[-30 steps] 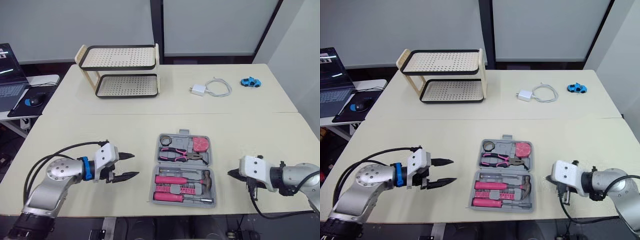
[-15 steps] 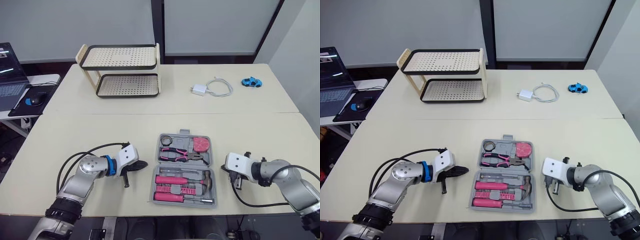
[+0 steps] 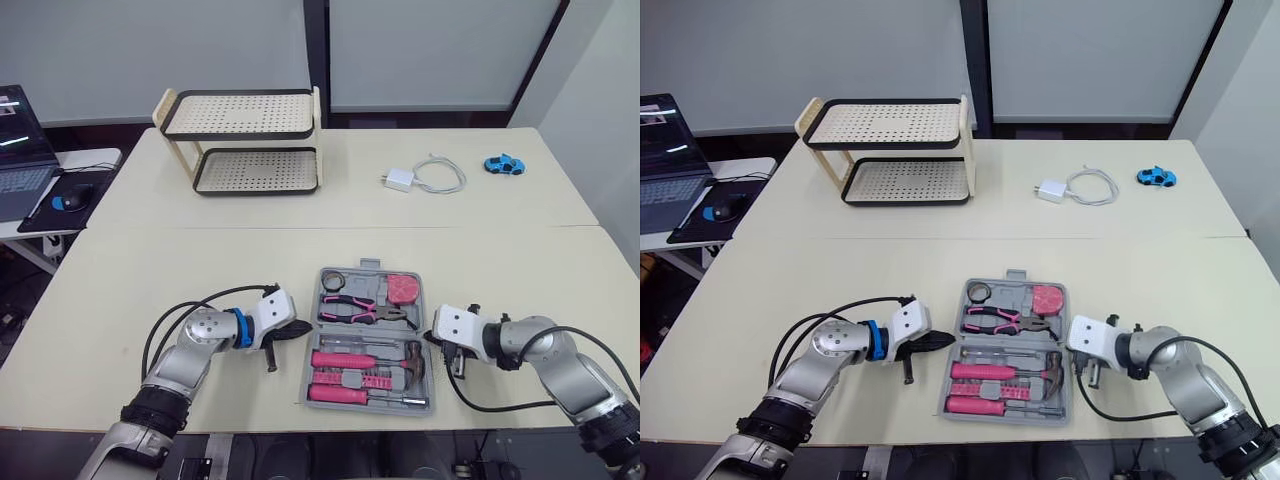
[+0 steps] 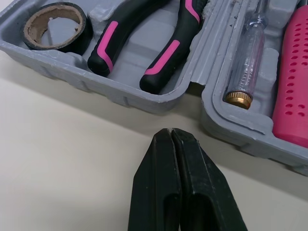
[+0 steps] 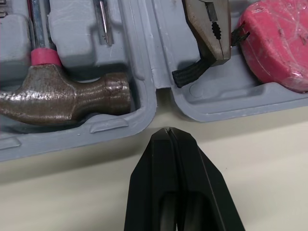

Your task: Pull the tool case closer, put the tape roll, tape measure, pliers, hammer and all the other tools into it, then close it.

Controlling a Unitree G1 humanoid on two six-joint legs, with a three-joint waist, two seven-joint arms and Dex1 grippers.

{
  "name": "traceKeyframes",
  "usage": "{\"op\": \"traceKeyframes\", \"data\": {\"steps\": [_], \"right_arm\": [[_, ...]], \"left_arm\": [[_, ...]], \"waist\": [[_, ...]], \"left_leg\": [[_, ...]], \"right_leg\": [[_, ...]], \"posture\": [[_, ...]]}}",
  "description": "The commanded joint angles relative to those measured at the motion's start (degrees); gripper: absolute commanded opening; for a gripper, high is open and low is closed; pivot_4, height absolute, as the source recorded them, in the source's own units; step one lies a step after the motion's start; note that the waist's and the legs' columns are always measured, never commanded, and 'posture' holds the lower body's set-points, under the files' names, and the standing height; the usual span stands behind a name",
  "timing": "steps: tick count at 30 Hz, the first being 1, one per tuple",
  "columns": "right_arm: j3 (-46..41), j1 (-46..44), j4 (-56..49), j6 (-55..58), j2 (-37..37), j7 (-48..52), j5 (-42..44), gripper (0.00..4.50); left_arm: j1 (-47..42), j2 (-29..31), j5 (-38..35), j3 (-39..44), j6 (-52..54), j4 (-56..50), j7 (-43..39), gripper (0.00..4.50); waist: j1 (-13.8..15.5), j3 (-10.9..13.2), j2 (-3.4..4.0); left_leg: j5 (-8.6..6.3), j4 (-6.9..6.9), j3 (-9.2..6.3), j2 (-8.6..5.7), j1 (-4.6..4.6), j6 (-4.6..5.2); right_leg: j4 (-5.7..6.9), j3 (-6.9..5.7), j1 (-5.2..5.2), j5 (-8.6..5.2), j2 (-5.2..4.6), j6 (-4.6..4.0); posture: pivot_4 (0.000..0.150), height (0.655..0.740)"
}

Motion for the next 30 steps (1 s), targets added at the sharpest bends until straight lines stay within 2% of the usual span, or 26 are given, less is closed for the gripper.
{"op": "traceKeyframes", "data": {"steps": [1,20,30], "right_arm": [[0.3,-0.98,-0.15,-1.17,0.59,0.17,-0.56,0.0],[0.96,-2.02,-0.47,-1.37,2.32,1.51,-1.11,0.0],[0.93,-2.26,0.23,-2.07,2.22,2.45,-1.35,0.0]], "left_arm": [[-0.65,-1.13,1.13,-1.34,-1.1,0.53,0.37,0.02],[1.06,-2.65,1.66,-2.56,-0.44,-2.84,-0.25,0.02],[0.6,-3.92,2.35,-1.62,0.03,-1.68,3.26,0.02]], "waist": [[-0.01,-0.01,0.01],[0.0,-0.06,0.02],[0.05,-0.07,0.03]], "left_leg": [[0.01,0.0,-0.01,0.0,0.0,-0.01],[0.01,0.02,-0.02,-0.01,0.03,-0.01],[0.0,0.02,-0.06,-0.01,0.05,0.0]], "right_leg": [[0.0,0.0,0.0,0.0,0.0,0.0],[0.01,-0.01,0.04,0.0,0.01,0.0],[0.03,-0.03,0.07,0.0,0.01,0.0]], "posture": [[0.15,0.74],[0.15,0.74],[0.15,0.74]]}}
